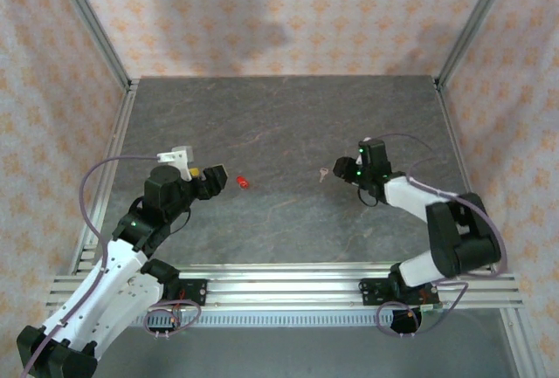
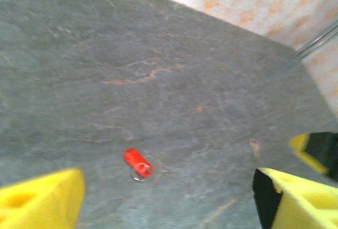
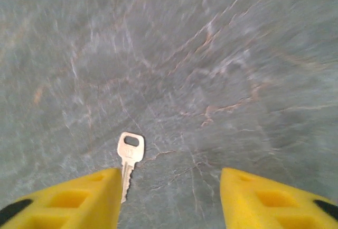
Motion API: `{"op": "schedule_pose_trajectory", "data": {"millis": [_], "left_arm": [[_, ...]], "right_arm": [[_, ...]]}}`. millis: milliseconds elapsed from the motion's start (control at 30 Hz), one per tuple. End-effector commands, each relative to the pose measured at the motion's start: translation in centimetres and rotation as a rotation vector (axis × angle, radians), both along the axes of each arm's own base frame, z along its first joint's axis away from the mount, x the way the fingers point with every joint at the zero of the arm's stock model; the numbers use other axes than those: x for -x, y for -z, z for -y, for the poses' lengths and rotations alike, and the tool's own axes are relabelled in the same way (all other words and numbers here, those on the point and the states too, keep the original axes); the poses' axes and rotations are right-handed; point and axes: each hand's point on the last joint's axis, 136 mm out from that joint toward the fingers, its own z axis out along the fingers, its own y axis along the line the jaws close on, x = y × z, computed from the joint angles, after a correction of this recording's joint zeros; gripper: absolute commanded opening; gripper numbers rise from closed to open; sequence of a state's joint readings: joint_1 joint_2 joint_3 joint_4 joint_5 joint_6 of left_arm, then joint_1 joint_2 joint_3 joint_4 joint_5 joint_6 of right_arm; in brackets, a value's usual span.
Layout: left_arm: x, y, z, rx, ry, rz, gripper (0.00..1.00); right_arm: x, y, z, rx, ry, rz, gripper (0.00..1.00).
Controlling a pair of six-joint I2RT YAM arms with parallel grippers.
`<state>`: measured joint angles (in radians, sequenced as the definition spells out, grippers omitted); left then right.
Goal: Remove the keys from the keyring
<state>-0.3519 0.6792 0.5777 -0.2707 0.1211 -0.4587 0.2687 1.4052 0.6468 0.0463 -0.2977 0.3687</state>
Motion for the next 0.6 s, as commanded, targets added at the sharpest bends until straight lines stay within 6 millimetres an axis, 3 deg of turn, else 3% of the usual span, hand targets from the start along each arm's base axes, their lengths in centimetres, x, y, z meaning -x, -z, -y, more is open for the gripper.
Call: {"op": "schedule_pose_trajectory", "data": {"millis": [0, 133, 267, 300, 433, 567], "left_arm": [[-0.6, -0.7, -2.2, -0.100, -0.101, 0.004, 1.00], [-1.5, -0.8, -6.0, -0.267, -0.273, 0.009, 1.00], [-2.3, -0.5, -10.2, -0.494, -0.444, 0.050, 1.00], [-2.3, -0.1, -11.5, -0.537, -0.507, 0.062, 1.00], [-4.0, 2.8, -13.3, -0.610, -0.574, 0.112, 1.00], [-5.9, 6.8, -14.6, -0.699, -0.609, 0.063, 1.00]], "right_arm": [[0.9, -2.6, 3.5, 0.182, 0.073, 0.039, 0.99], [1.1, -6.5, 7.6, 0.371, 0.203, 0.092, 0.99], [1.7, -9.9, 13.9, 0.615, 0.499, 0.181, 0.99], [1.8, -10.2, 14.5, 0.659, 0.515, 0.217, 0.99], [1.2, -9.4, 15.7, 0.815, 0.521, 0.309, 0.99], [-0.3, -6.8, 15.4, 0.852, 0.495, 0.345, 0.99]]}}
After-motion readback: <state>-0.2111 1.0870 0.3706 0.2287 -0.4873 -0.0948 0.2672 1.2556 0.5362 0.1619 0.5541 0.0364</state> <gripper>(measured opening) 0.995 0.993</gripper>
